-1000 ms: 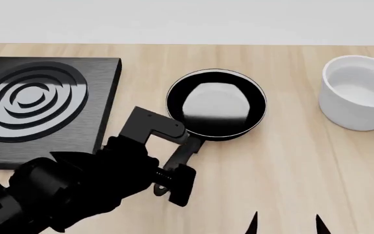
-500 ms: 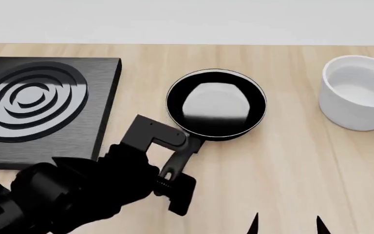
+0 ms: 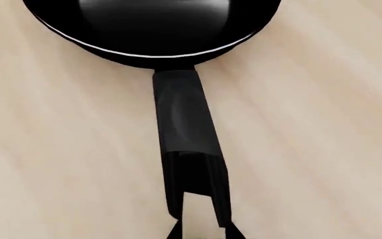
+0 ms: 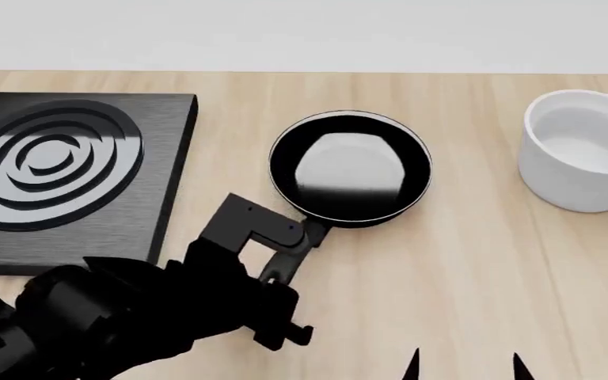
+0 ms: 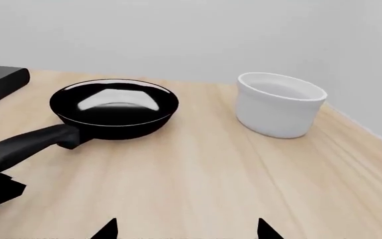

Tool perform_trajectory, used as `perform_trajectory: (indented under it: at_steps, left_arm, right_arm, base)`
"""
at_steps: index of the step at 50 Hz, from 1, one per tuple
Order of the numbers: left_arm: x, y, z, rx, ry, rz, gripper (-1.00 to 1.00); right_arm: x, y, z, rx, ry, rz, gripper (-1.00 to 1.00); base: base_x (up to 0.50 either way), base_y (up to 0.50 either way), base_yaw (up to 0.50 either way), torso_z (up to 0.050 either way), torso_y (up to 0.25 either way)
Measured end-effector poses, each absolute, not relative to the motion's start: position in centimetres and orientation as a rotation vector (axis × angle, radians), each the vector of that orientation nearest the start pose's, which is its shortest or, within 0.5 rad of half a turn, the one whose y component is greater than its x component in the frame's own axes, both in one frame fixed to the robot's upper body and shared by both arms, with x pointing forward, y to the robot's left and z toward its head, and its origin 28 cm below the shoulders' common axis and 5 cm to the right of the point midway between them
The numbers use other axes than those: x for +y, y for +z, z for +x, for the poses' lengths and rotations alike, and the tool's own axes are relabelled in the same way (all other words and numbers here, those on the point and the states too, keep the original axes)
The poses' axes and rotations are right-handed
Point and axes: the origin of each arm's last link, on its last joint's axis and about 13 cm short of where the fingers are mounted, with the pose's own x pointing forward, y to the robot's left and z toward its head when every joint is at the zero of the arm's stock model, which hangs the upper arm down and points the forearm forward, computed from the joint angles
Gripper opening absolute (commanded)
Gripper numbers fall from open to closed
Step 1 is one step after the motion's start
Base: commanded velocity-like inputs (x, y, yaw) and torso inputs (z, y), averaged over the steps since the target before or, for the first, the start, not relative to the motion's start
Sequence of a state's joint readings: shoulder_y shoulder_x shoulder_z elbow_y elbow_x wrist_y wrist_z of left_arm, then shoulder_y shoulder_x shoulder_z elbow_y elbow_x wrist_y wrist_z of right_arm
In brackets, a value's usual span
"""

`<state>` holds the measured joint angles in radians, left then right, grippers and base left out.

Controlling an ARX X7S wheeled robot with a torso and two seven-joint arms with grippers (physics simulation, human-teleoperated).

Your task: Put the frying pan on the cabinet shelf.

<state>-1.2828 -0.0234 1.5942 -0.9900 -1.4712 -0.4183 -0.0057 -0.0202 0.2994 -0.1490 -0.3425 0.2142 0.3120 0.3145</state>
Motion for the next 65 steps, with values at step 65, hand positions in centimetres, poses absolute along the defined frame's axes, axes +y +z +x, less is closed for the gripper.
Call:
perform_trajectory:
  at_steps: [65]
  left_arm:
    - [17.9,20.5,35.3,0.334,-0.332,0.045,-1.0]
  right_arm:
    - [-11.8,6.0,19.9,0.025,-0.075,-0.104,1.0]
  base:
    - [0.0,0.0,0.0,0.0,0.001]
